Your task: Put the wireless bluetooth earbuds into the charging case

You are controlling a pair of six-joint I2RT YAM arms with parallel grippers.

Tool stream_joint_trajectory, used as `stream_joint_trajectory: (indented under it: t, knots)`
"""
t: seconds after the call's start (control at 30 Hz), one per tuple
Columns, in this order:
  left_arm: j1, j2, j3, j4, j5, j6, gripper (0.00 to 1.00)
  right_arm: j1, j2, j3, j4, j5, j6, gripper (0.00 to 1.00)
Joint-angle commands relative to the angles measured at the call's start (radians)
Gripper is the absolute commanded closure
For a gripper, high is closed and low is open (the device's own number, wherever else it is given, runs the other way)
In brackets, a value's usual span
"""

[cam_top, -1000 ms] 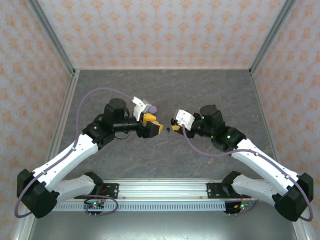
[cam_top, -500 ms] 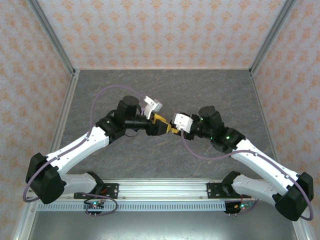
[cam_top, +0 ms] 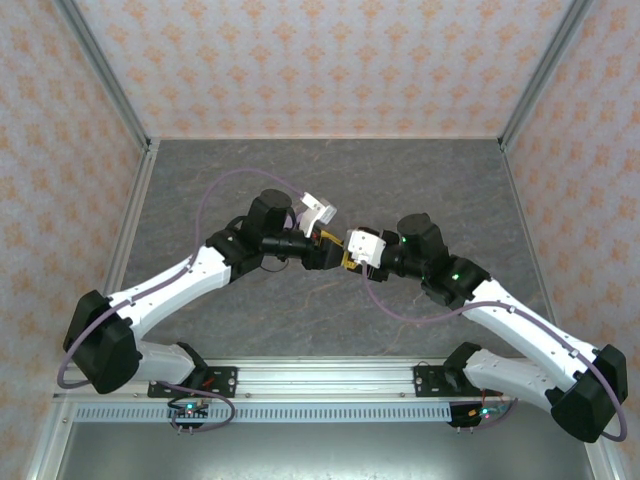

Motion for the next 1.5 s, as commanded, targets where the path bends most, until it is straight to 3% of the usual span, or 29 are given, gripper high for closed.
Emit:
stream_joint_trajectory:
  t: [0.0,0.5,0.77,0.9,1.0,1.13,1.3,1.47]
  knots:
    - [-0.008,0.003,0.030,0.035,0.030,-0.011,0.56,0.006,-0.024,-0.013,0.034,-0.039,-0.021,0.56]
    - [-0.012,0.002,0.018,0.053,0.049,-0.012,0.78,0.007,-0.030,-0.001,0.049,-0.034,0.038,0.53]
    - [-0.012,-0.063,-0.010,0.051,-0.030,0.019,0.80,0.006,-0.059,0.004,0.022,-0.003,0.122,0.22]
    - [-0.011,-0.118,-0.055,0.082,-0.100,0.055,0.81,-0.014,-0.102,-0.013,0.045,-0.044,0.243,0.07]
    - [-0.012,-0.168,-0.105,0.129,-0.149,0.091,0.81,-0.047,-0.137,-0.037,0.120,-0.088,0.415,0.01]
    - [-0.012,-0.245,-0.189,0.218,-0.217,0.144,0.81,-0.091,-0.170,-0.088,0.285,-0.171,0.677,0.01]
    - [-0.012,-0.350,-0.310,0.351,-0.305,0.186,0.81,-0.101,-0.169,-0.148,0.513,-0.182,0.996,0.01]
    - [-0.011,-0.423,-0.379,0.413,-0.333,0.205,0.81,-0.099,-0.112,-0.131,0.540,-0.247,1.047,0.01]
